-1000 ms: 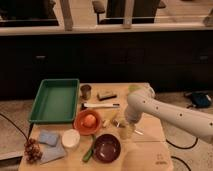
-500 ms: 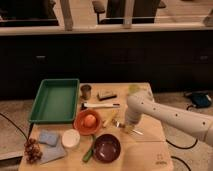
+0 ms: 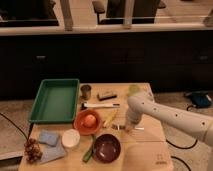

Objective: Place fork in purple bowl

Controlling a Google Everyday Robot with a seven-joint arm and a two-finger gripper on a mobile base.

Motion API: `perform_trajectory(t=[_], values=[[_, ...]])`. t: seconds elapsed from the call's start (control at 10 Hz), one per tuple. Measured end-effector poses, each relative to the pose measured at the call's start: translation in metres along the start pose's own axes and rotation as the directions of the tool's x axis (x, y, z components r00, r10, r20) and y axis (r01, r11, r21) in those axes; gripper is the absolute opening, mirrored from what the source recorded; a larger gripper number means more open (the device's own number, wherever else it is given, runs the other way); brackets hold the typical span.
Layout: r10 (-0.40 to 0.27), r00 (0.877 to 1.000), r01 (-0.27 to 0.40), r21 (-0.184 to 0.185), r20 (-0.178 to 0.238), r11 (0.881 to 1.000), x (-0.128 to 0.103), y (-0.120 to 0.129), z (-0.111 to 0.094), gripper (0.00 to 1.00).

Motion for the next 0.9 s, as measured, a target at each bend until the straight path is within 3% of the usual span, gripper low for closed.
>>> perform_trajectory(t=[0.7, 0.9], values=[[0.007, 1.0, -0.007, -0.001, 0.006, 1.0, 0.003, 0.002, 0.0, 0.0], [0.004, 1.0, -0.004, 0.023, 0.003, 1.0, 0.004, 0.001, -0.011, 0.0]])
